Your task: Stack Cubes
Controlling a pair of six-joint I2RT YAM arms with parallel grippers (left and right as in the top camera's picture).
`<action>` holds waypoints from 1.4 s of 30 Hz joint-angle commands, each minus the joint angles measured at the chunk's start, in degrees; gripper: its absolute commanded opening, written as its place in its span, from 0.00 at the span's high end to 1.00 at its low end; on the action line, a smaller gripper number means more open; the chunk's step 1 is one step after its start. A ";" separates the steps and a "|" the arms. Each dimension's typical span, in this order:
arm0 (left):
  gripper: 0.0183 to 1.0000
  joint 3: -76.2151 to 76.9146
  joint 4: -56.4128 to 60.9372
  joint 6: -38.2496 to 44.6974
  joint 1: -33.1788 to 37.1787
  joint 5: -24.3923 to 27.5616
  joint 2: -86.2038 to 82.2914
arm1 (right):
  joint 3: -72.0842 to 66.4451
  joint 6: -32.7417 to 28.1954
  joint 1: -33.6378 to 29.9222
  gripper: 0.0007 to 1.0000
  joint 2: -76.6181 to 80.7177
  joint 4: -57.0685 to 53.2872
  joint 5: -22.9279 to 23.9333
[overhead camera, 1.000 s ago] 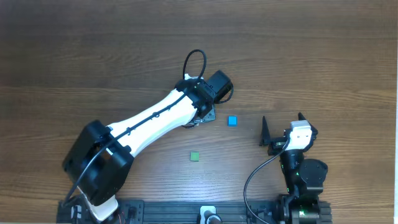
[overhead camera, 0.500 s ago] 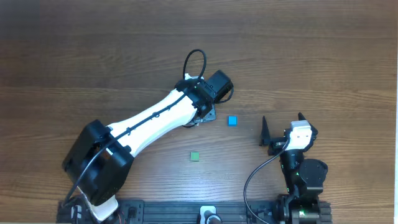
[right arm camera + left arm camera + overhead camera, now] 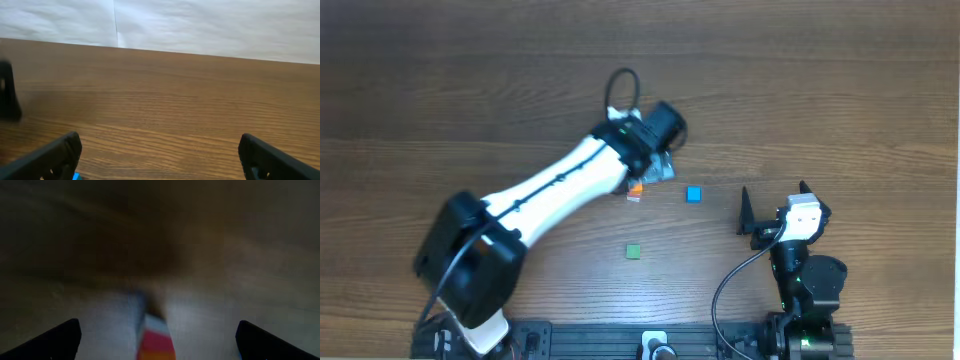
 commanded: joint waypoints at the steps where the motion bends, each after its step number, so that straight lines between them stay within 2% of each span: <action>1: 0.00 -0.15 4.44 4.09 7.87 -2.23 -8.76 | -0.33 -0.24 0.42 0.01 -0.39 -0.22 0.35; 5: 0.00 -4.13 15.28 9.68 16.37 -1.81 -18.47 | -0.33 -0.26 0.42 0.01 -0.39 -0.22 0.35; 12: 0.00 -19.69 31.65 15.67 26.23 1.51 -37.59 | -0.33 -0.26 0.42 0.01 -0.39 -0.22 0.35; 17: 0.00 -28.72 34.42 23.56 32.44 4.48 -52.52 | -0.33 -0.26 0.42 0.01 -0.39 -0.22 0.35; 22: 0.00 -36.65 33.55 33.51 40.28 10.97 -66.75 | -0.33 -0.26 0.42 0.01 -0.39 -0.24 0.35; 28: 0.00 -48.26 35.80 39.87 41.86 14.43 -81.05 | -0.33 -0.26 0.42 0.01 -0.39 -0.22 0.35; 34: 0.00 -63.56 47.10 40.96 42.60 19.98 -92.83 | -0.33 -0.24 0.42 0.01 -0.39 -0.22 0.35; 38: 0.00 -72.26 54.34 40.96 42.60 20.98 -98.40 | -0.33 -0.26 0.42 0.01 -0.39 -0.22 0.35; 42: 0.00 -77.77 56.74 41.46 42.75 20.94 -103.32 | -0.33 -0.26 0.42 0.01 -0.39 -0.22 0.35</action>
